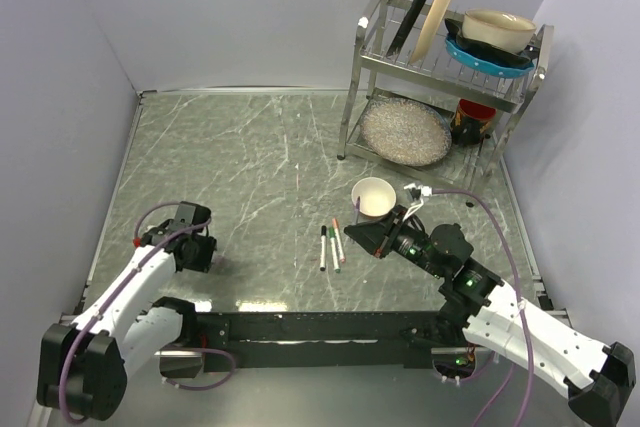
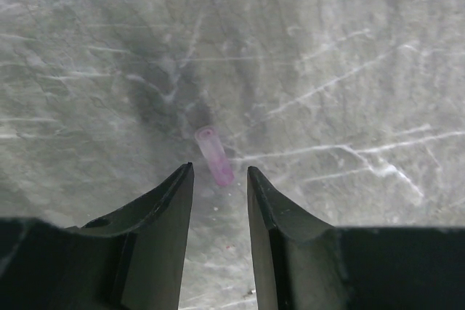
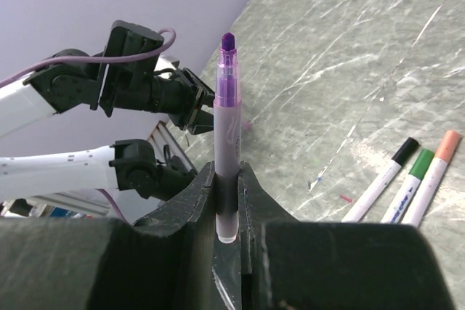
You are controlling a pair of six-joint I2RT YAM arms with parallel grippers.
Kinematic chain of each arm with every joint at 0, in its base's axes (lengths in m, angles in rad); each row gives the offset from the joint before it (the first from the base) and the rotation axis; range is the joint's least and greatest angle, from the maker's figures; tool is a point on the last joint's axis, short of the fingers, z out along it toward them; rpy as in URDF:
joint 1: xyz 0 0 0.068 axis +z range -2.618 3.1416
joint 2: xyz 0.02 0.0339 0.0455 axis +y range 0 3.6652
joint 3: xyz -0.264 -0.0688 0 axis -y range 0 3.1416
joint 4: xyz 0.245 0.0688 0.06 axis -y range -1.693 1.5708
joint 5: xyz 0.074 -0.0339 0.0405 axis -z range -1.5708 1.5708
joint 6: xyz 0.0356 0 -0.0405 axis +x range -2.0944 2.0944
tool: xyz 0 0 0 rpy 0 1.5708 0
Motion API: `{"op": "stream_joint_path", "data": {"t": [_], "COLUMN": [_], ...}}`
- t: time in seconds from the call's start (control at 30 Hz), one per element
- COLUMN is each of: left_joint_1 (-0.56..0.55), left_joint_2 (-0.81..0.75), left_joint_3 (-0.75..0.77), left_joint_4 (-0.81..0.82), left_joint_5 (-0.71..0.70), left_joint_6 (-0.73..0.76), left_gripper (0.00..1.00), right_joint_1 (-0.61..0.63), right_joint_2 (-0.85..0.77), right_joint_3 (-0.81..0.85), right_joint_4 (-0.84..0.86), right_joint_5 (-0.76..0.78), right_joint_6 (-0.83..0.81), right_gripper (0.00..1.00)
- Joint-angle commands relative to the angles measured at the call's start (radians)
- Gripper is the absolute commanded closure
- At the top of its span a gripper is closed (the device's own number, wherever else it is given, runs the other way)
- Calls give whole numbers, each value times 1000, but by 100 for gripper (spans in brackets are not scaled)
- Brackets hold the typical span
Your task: Insert the pens into the pen caps
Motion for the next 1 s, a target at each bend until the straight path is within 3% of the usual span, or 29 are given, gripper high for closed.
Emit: {"op": "stream_joint_path", "data": {"t": [0.0,0.4,0.47,0.57,0.6,0.67,0.83,0.97], "left_joint_1": [9,16,16,16,15,18,13,-33], "left_joint_2": [36,174,214,267,281,312,304,115], "left_joint_3": [14,23,39,56,59,60,117,161], "left_joint_4": [-5,36,15,-13,-20,1,70,165], "left_joint_5": [-13,-36,-42,-75,-84,-81,-26,2], "left_joint_6": [6,15,17,43,42,75,264,408], "left_gripper": [60,59,62,79,90,99,99,99], "right_joint_1": [6,6,4,4,6,6,6,6], "right_joint_2": [-19,-37,-37,-48,-54,-57,-33,32], "right_joint_3": [4,5,8,10,5,4,-6,-32], "right_joint_4": [7,-2,-11,-21,-22,-19,21,119], "right_joint_5": [33,44,44,53,56,59,-23,-168], "right_joint_6": [-29,-27,-27,-29,-27,-26,-23,-6], "right_gripper": [100,100,100,100,100,100,100,100]}}
